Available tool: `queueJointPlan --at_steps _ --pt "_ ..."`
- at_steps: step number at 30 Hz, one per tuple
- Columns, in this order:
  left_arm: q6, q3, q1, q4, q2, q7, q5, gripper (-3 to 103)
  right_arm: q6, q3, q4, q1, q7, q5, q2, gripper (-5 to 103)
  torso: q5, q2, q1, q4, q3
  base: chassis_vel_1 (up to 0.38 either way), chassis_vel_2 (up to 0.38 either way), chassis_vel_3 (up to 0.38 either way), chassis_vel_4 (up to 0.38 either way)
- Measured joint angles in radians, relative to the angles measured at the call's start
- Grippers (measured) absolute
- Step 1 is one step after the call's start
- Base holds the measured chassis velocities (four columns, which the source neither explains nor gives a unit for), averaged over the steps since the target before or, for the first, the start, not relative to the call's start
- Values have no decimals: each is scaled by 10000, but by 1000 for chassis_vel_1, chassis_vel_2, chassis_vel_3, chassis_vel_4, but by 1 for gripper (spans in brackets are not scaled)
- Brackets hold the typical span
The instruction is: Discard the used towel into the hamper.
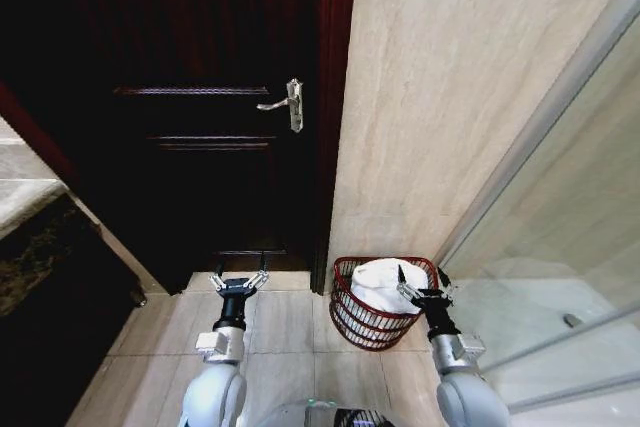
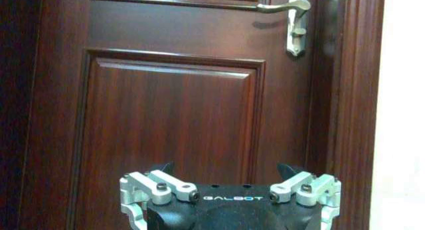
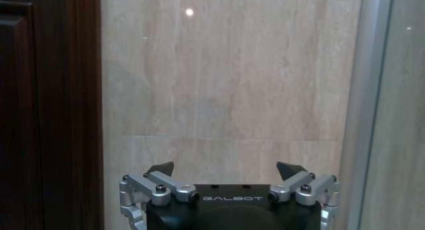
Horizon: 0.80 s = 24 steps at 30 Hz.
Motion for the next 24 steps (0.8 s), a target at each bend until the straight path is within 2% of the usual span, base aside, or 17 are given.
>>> queueJointPlan --at_steps 6,17,24 --pt "101 2 82 -32 -10 5 3 100 314 12 -94 52 -29 279 -33 100 1 0 0 0 0 32 32 -22 -28" --pt "173 0 97 -83 -18 31 49 100 409 52 -103 -64 -107 488 -47 100 1 0 0 -1 0 0 0 0 0" --pt "-47 6 46 -11 -24 -128 129 100 453 57 -107 -70 -110 555 -26 100 -1 0 0 1 0 13 14 7 8"
